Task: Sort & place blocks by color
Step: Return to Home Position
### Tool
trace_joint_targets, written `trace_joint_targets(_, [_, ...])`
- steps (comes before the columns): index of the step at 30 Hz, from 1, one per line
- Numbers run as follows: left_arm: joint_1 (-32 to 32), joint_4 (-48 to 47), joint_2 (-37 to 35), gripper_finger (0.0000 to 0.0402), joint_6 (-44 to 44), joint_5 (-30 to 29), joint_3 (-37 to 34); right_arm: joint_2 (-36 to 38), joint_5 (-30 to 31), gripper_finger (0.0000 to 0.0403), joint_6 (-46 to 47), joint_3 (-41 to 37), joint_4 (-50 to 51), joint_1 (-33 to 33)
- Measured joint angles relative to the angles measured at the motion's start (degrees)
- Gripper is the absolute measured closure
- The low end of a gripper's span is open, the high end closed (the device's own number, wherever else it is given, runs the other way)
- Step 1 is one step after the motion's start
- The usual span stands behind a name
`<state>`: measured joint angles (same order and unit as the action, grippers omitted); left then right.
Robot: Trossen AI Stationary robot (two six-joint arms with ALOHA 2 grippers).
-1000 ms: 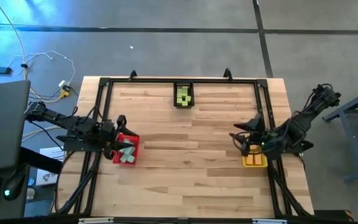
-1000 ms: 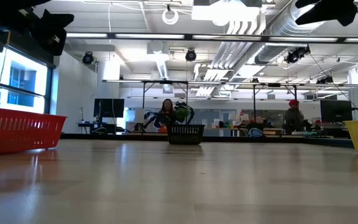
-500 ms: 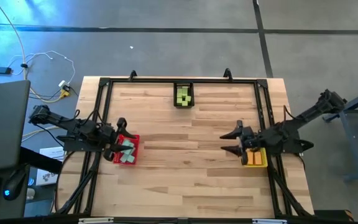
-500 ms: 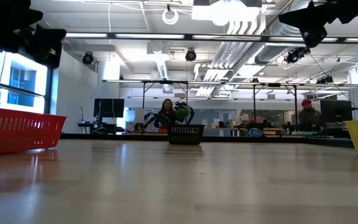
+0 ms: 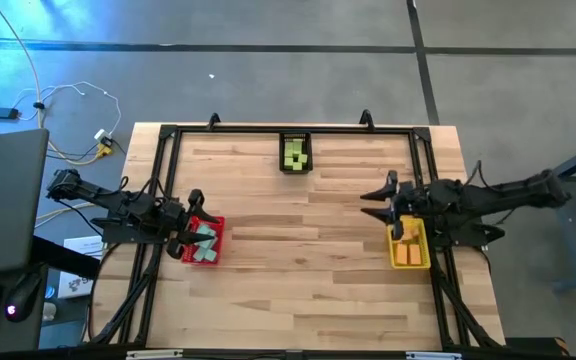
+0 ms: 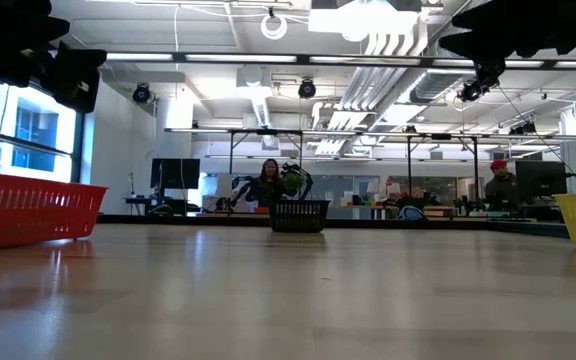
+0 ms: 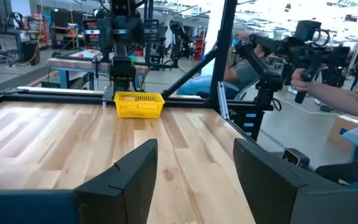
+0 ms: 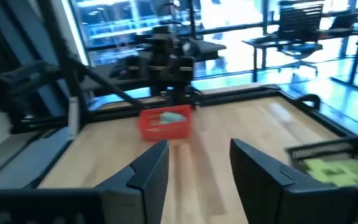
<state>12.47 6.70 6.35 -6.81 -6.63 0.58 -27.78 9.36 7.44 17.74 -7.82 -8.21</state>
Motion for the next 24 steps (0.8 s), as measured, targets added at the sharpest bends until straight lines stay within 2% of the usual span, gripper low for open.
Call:
trace_joint_targets(5, [0.0,0.0,0.0,0.0202,1.4,0.0,0.0,4.4,-4.1,0.0249,-1.5,0.0,4.6,4.7])
trace_joint_targets(11, [0.0,0.0,0.0,0.0202,1.4,0.0,0.1,8.1,-11.2,0.0249,-3.3,0.0,5.8,6.7])
trace_joint_targets(15, [0.0,0.0,0.0,0.0202,1.4,0.0,0.1,10.8,-9.0,0.0250,-3.3,-3.2,6.1,6.7])
trace_joint_targets(24, [0.0,0.0,0.0,0.0202,1.5,0.0,0.1,19.1,-8.8,0.0250,-0.4,-15.2,-3.3,6.7])
